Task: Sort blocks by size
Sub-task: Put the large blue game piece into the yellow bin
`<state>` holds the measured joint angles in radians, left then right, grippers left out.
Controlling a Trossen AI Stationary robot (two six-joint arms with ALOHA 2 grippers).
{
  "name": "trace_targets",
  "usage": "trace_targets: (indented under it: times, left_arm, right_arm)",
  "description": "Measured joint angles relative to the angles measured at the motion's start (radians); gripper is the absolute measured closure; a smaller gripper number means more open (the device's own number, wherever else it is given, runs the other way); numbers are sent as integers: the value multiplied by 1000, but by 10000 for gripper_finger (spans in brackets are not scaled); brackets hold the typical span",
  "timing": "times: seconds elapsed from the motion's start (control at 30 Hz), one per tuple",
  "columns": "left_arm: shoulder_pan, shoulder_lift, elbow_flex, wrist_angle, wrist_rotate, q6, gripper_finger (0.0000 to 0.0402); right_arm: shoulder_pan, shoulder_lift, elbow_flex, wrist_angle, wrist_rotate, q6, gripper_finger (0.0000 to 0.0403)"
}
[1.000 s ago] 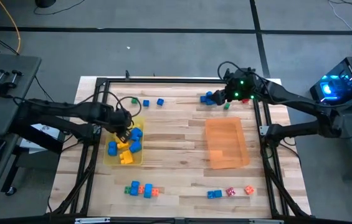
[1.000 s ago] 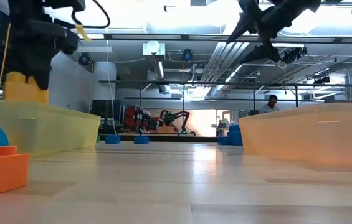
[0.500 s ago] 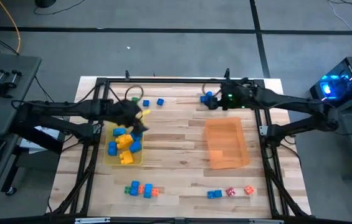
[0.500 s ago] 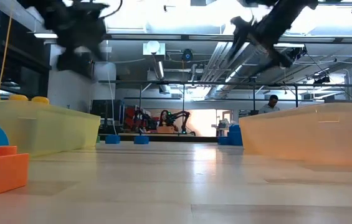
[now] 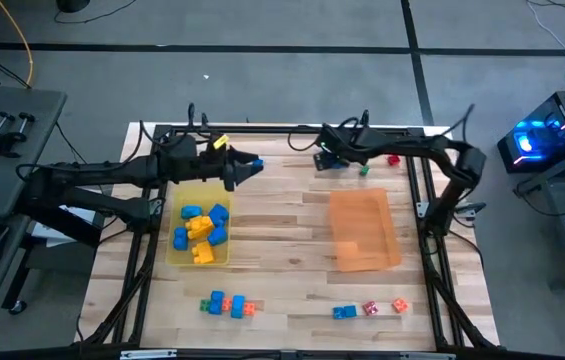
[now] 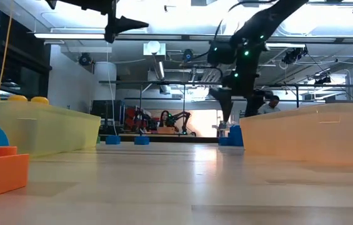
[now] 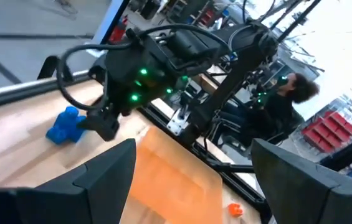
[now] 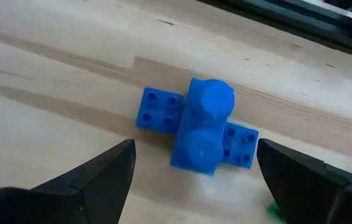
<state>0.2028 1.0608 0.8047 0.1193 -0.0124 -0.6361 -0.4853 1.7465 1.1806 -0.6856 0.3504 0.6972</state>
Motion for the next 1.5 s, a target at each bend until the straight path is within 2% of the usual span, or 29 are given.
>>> trace_targets:
  times: [0.1,0.2,0.27,0.5,0.63,0.83,0.9,1.0,1.2,1.33,1.5]
  left_arm:
    - [0,0,0,0,-1,-48,100]
    - [-2,0,0,0,-10,-92,100]
    - [-10,0,0,8,-25,-104,100]
    - [-26,0,0,89,-95,-102,100]
    - [-3,-13,-2,240,-89,-80,99]
    - [42,-109,-1,403,-74,-12,99]
    - [51,-149,-1,403,-78,7,99]
    - [53,-194,0,389,-80,34,99]
    - [52,-220,0,332,-79,39,99]
    - [52,-219,0,321,-80,26,99]
    - [52,-219,0,318,-80,-1,99]
  right_arm:
    - [-23,47,21,-3,-9,-25,78]
    - [-36,66,22,-23,-9,-25,102]
    - [-39,67,12,-35,-10,-25,134]
    - [-39,66,1,-19,-66,-98,294]
    - [-37,25,0,-29,-71,-151,295]
    - [10,-132,47,39,-46,-181,295]
    - [37,-177,49,147,-114,-187,295]
    - [116,-201,46,343,-277,-182,295]
    - [330,-68,42,693,-411,-126,295]
    - [409,47,42,964,-463,-51,295]
    - [420,179,129,1013,-473,3,295]
